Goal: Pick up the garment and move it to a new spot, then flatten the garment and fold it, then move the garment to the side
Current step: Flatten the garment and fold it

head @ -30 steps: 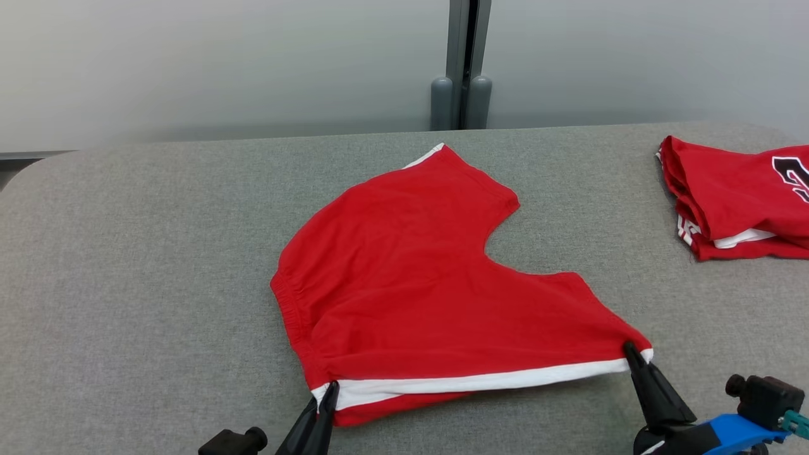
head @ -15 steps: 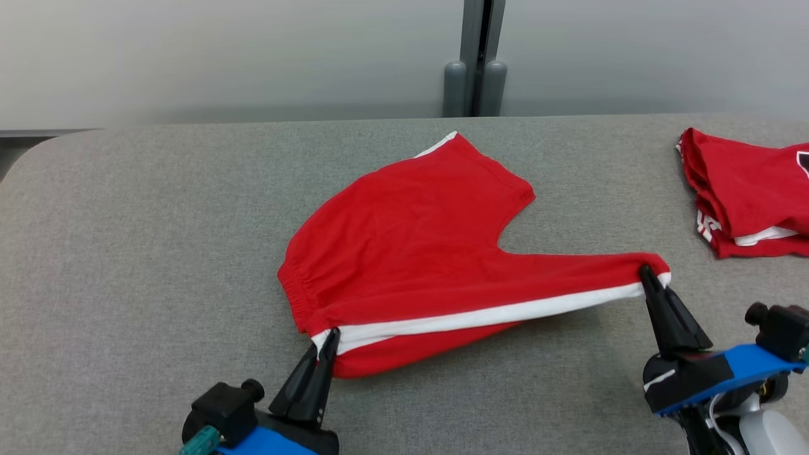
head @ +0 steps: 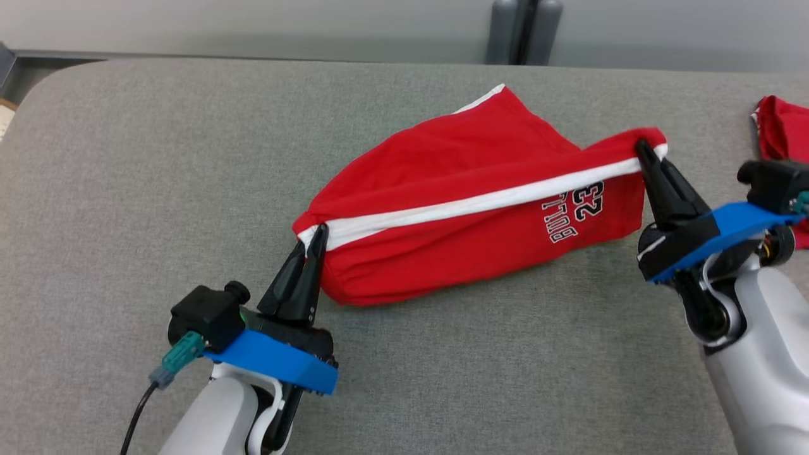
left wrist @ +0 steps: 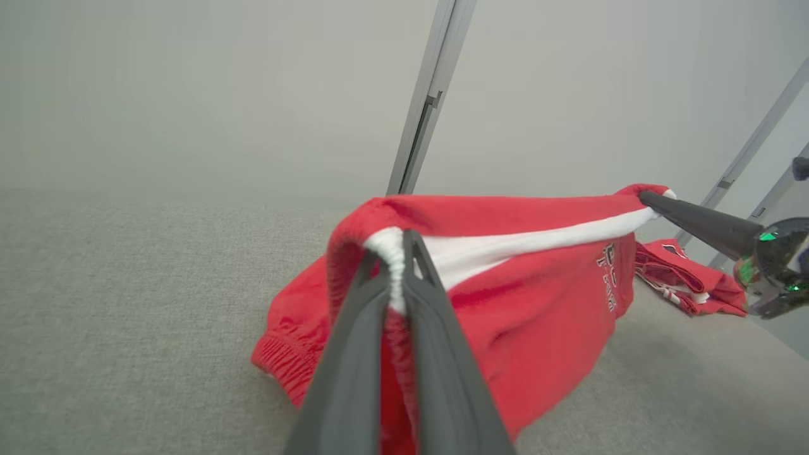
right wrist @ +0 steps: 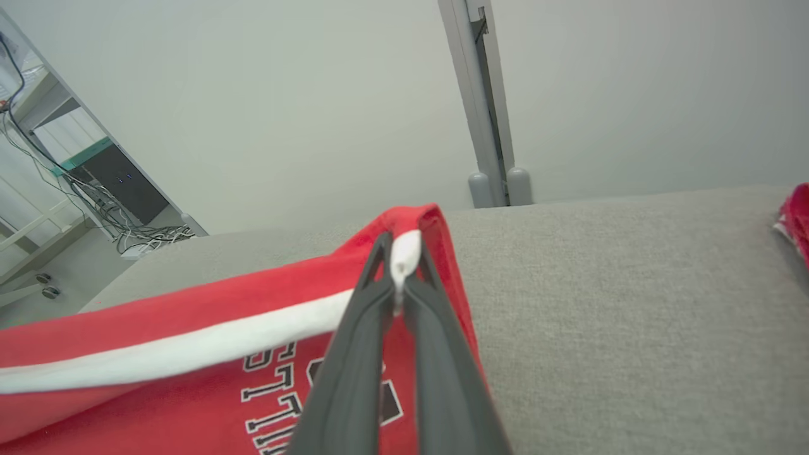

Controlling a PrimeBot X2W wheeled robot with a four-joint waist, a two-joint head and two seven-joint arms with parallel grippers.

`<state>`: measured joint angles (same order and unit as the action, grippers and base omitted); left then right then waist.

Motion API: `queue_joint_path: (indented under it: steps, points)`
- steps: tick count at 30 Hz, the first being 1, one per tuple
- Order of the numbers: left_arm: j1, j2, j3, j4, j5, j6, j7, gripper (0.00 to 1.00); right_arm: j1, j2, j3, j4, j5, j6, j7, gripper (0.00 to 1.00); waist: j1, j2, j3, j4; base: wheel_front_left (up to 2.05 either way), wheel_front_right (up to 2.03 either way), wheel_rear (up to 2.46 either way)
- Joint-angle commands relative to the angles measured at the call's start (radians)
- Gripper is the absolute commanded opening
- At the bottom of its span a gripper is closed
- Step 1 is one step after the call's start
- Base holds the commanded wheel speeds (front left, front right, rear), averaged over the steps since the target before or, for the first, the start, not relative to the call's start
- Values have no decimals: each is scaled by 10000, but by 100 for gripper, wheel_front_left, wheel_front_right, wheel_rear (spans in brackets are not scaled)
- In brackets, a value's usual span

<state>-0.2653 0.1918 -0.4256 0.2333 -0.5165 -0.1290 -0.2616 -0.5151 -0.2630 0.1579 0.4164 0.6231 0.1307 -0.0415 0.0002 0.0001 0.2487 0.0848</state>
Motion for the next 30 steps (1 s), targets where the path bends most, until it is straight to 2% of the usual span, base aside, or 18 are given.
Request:
queue_joint_path:
  steps: [1,13,24,25,26,27,28,30]
  points:
    - [-329,-40,109,118,20,-14,-46,0,-442,-109,95,282,-77,1,35,0,-2,-1,322,281,0,0,0]
    - [-2009,-587,-340,995,-208,-24,-46,0,-4496,-157,1399,3799,-522,1,112,0,-2,-1,1636,1118,0,0,0]
    - [-2605,-942,-482,1474,-263,-25,-46,0,-6396,-30,2252,6347,-767,-1,-457,1,-2,-1,2185,1421,0,0,0]
    - [-2633,-962,-506,1527,-265,-25,-46,0,-6503,-8,2296,6511,-753,1,-530,33,-2,-1,2200,1431,0,0,0]
    - [-2655,-979,-511,1562,-264,-25,-46,8,-6578,34,2352,6660,-727,1,-600,100,-2,-1,2204,1438,0,0,0]
    - [-2675,-989,-493,1597,-257,-25,-45,42,-6632,73,2401,6787,-681,1,-677,100,-2,-1,2203,1442,0,0,0]
    - [-2682,-1003,-442,1609,-225,-25,-46,98,-6658,95,2458,6905,-638,1,-726,100,-2,-1,2189,1441,0,0,0]
    - [-2592,-1050,-386,1617,-166,-25,-45,100,-6633,93,2603,7041,-552,1,-856,100,-2,-1,2120,1422,0,0,0]
